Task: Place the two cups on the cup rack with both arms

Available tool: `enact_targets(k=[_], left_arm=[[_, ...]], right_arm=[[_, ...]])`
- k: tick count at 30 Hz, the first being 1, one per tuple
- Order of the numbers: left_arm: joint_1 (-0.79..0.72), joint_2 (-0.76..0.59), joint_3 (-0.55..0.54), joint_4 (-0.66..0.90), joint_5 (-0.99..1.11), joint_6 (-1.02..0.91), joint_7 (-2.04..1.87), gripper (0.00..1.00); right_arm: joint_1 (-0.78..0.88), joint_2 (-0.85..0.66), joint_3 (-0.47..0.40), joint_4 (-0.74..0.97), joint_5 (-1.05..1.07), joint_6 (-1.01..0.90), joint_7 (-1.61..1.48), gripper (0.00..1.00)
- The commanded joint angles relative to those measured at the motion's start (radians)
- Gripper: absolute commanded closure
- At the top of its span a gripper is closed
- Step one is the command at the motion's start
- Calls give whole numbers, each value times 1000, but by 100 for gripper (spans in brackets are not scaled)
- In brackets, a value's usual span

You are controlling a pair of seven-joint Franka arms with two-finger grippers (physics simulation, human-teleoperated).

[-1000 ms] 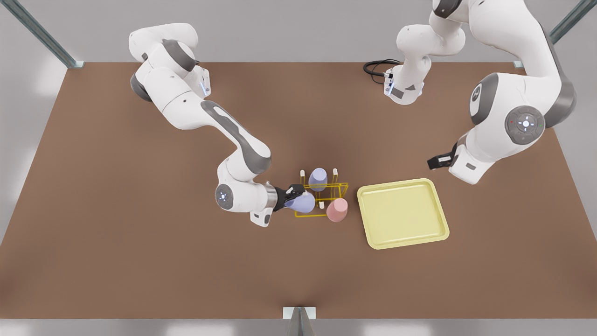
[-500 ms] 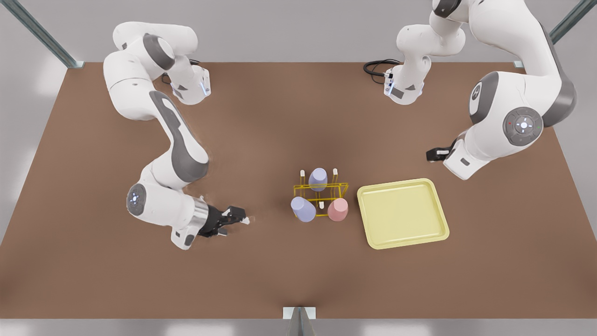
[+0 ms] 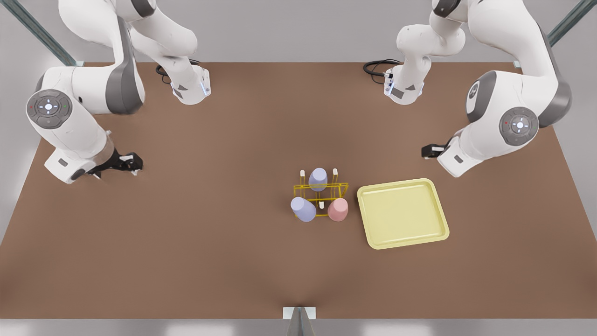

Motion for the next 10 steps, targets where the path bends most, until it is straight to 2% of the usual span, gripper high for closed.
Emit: enact_targets(k=[1, 3, 5, 6, 7, 10], left_arm=[[9, 0, -2, 0, -20, -5, 55, 0], [9, 0, -2, 0, -19, -7, 54, 0], [9, 0, -2, 0, -19, -7, 54, 0], [9, 0, -2, 0, -19, -7, 54, 0], [9, 0, -2, 0, -19, -10, 57, 0], [9, -2, -2, 2, -16, -45, 55, 0]], right_arm=[[1, -18, -11, -3, 32, -54, 25, 0], [1, -30, -13, -4, 34, -62, 27, 0], [19, -64, -68, -21, 66, -63, 25, 0], [86, -108, -160, -42, 98, -83, 27, 0], [94, -125, -177, -96, 105, -80, 31, 0], [91, -125, -177, -102, 103, -78, 37, 0]])
